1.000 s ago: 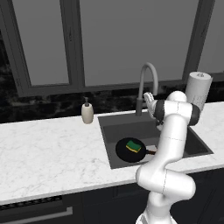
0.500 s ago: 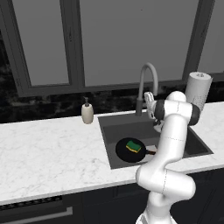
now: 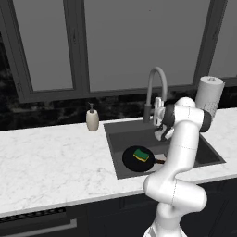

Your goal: Pick the pan and sponge and place them into the sink. Then turn on the water.

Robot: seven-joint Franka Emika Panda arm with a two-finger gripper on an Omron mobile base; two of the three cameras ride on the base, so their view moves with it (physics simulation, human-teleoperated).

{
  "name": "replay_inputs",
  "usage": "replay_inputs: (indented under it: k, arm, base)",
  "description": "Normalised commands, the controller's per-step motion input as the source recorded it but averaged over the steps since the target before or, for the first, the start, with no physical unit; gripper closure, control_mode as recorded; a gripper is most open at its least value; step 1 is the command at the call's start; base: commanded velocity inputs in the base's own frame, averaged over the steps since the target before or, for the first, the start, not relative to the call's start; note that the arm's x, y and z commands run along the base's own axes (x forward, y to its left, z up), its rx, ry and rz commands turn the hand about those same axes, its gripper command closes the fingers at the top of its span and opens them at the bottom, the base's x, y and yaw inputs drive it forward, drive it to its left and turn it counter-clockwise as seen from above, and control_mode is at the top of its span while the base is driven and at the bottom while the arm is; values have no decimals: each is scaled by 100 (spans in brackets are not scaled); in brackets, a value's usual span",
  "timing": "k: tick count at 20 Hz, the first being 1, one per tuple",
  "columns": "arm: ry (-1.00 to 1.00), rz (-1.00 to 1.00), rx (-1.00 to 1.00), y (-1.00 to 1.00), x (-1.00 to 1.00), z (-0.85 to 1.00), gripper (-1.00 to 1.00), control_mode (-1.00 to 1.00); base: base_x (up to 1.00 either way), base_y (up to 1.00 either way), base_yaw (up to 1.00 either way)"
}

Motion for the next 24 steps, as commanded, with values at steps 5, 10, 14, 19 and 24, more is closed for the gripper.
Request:
replay_inputs:
  k: [5, 10, 14, 19, 24]
  arm:
    - [3, 0, 86, -100, 3, 0, -100, -100]
    - [7, 0, 89, -100, 0, -2, -100, -100]
    - [11, 0, 92, -100, 0, -9, -100, -100]
    - [10, 0, 91, -100, 0, -1, -100, -100]
    - [4, 1, 84, -100, -4, 11, -100, -100]
  base:
    - [0, 0, 0]
    - [0, 0, 0]
    - [0, 0, 0]
    - [0, 0, 0]
    - [0, 0, 0]
